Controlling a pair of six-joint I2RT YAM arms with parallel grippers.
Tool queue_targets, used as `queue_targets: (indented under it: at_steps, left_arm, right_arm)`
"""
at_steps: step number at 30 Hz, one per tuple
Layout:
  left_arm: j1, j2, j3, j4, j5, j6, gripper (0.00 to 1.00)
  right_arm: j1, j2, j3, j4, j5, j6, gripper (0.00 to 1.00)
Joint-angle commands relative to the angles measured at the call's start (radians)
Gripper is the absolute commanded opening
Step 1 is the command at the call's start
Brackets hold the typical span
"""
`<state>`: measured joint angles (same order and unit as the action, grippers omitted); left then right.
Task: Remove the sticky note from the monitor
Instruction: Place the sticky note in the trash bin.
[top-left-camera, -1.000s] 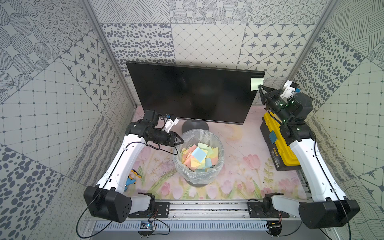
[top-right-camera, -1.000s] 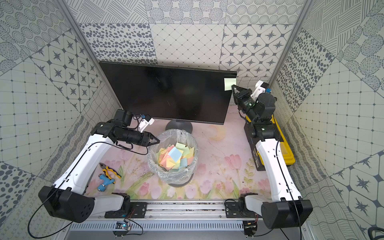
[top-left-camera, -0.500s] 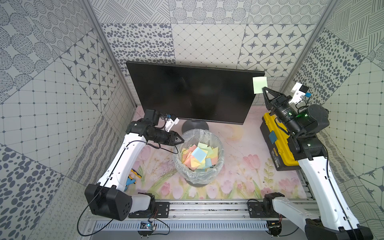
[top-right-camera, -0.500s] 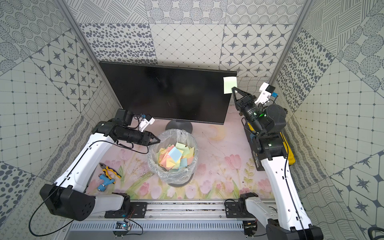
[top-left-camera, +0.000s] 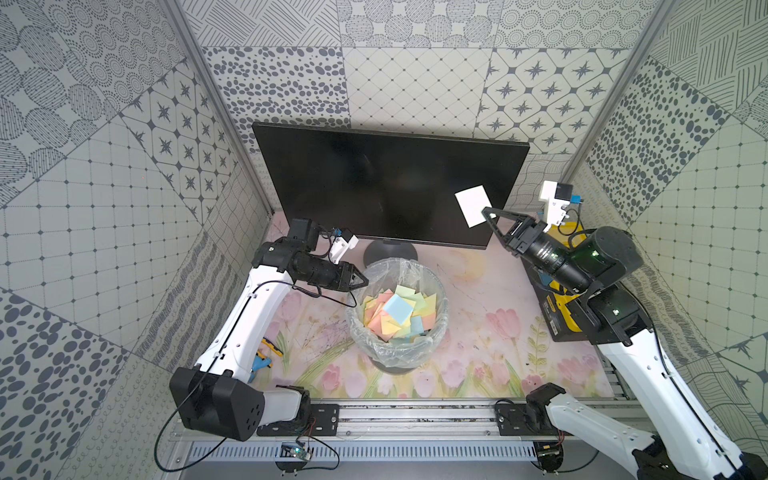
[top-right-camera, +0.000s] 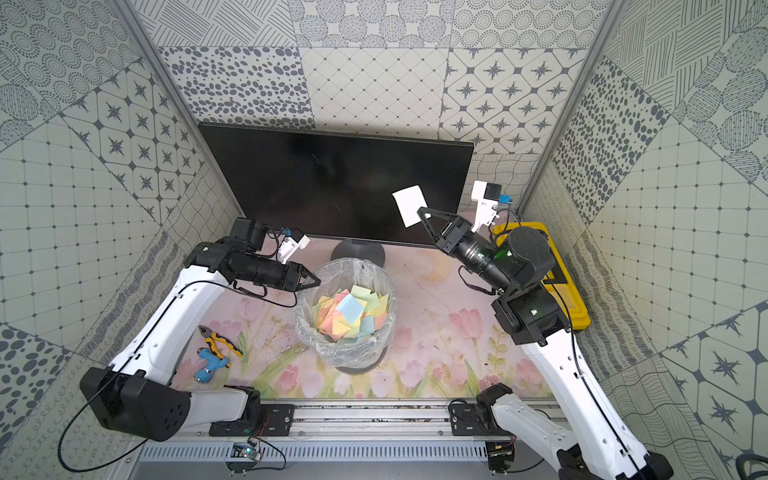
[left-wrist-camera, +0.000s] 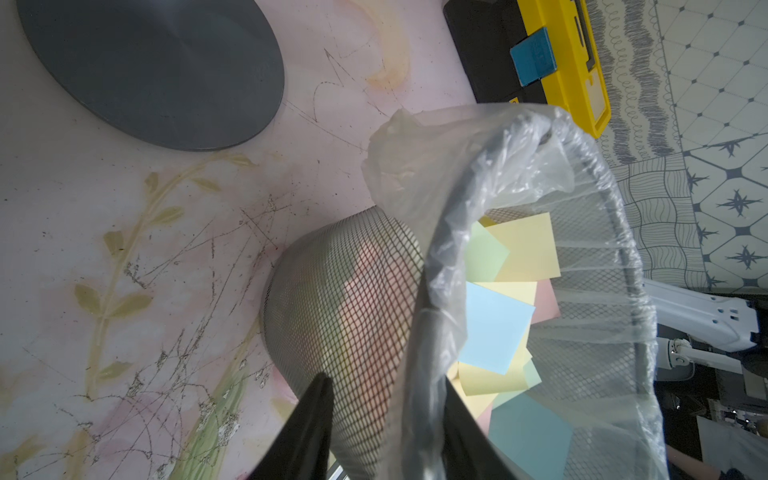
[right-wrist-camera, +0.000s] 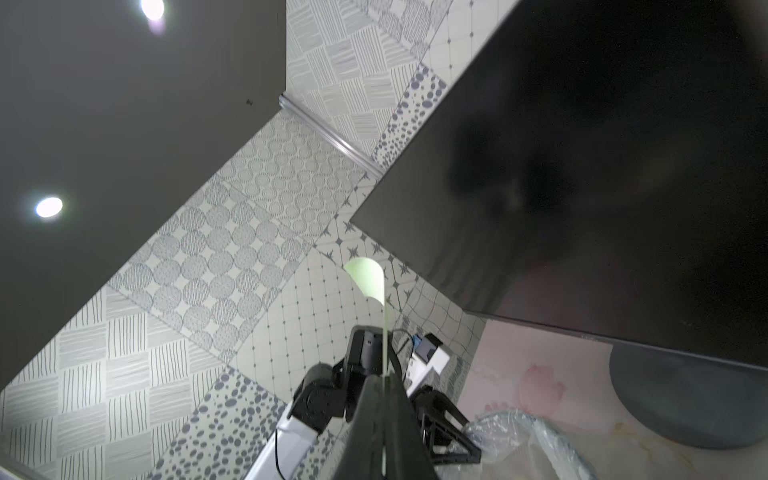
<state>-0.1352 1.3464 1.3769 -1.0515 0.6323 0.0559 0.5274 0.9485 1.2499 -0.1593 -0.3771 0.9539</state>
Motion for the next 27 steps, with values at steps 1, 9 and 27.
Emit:
queue_targets:
  at_steps: [1,9,27]
  left_arm:
    - [0.001,-0.005,0.017,-0.025,0.017,0.013,0.41]
    - [0.002,-0.009,0.017,-0.027,0.018,0.013,0.41]
    - [0.002,-0.015,0.018,-0.024,0.024,0.012,0.42]
  right_arm:
    - [0.124,0.010,-0.049,-0.112,0.002,-0.143,0.00]
    - [0.439,0.173,-0.028,-0.302,0.136,-0.328,0.00]
    - [0.490,0.304,-0.073,-0.351,0.209,-0.375,0.00]
